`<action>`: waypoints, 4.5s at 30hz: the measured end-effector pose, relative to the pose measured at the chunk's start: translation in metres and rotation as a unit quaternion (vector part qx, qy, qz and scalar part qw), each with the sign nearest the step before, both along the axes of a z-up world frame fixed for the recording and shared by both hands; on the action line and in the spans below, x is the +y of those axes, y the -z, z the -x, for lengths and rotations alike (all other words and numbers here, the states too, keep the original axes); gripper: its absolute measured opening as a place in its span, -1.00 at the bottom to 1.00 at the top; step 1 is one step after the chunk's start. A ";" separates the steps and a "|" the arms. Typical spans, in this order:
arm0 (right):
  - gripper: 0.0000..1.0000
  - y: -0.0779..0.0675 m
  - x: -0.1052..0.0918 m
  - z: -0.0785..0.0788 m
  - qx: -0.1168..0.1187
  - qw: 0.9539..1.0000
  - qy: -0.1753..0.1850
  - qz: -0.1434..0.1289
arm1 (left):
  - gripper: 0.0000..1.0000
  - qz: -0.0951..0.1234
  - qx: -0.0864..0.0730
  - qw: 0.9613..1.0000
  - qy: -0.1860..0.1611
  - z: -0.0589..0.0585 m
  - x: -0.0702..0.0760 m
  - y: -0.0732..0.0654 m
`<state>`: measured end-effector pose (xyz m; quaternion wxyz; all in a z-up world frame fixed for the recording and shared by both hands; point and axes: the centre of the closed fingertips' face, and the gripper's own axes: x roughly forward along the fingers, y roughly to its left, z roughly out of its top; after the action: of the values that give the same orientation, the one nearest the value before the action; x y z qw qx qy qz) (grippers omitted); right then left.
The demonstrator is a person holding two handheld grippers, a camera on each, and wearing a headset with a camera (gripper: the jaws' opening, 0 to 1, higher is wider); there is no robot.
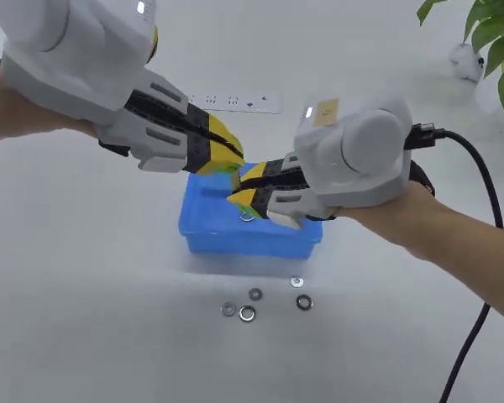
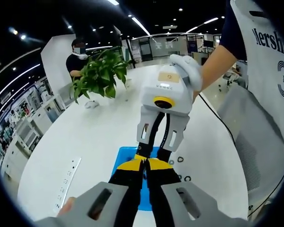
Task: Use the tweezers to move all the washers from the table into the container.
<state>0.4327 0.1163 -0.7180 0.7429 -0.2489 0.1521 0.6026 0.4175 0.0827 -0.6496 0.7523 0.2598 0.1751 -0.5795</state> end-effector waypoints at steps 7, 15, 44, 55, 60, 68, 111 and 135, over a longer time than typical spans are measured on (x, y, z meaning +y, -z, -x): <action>-0.83 -0.007 0.000 0.014 -0.009 1.000 -0.011 0.004 | -0.89 -0.012 0.007 1.000 0.007 0.016 0.000 -0.001; -0.83 -0.018 -0.007 0.041 -0.012 1.000 -0.010 -0.014 | -0.89 -0.012 -0.007 1.000 0.020 0.043 -0.010 -0.013; -0.80 0.027 -0.016 0.122 0.031 0.999 -0.029 0.004 | -0.89 0.016 0.064 0.998 -0.020 0.111 -0.008 0.031; -0.77 0.042 -0.025 0.113 0.039 0.999 -0.014 0.012 | -0.89 0.011 0.074 0.997 -0.016 0.102 -0.016 0.045; -0.76 0.047 -0.027 0.107 0.043 0.999 -0.009 0.012 | -0.89 0.009 0.074 0.997 -0.015 0.096 -0.019 0.049; -0.76 0.055 -0.023 0.103 0.053 0.998 -0.005 0.012 | -0.89 0.001 0.083 0.996 -0.016 0.091 -0.017 0.057; -0.78 0.066 -0.028 0.100 0.082 0.996 0.006 0.024 | -0.89 0.012 0.105 0.994 -0.017 0.084 -0.025 0.066; -0.78 0.031 -0.021 0.105 0.055 0.998 -0.001 0.009 | -0.89 0.008 0.073 0.997 -0.021 0.093 -0.015 0.031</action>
<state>0.3282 0.0955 -0.7490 0.7303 -0.2225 0.1980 0.6148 0.3244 0.0678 -0.6809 0.7519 0.2071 0.2298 -0.5822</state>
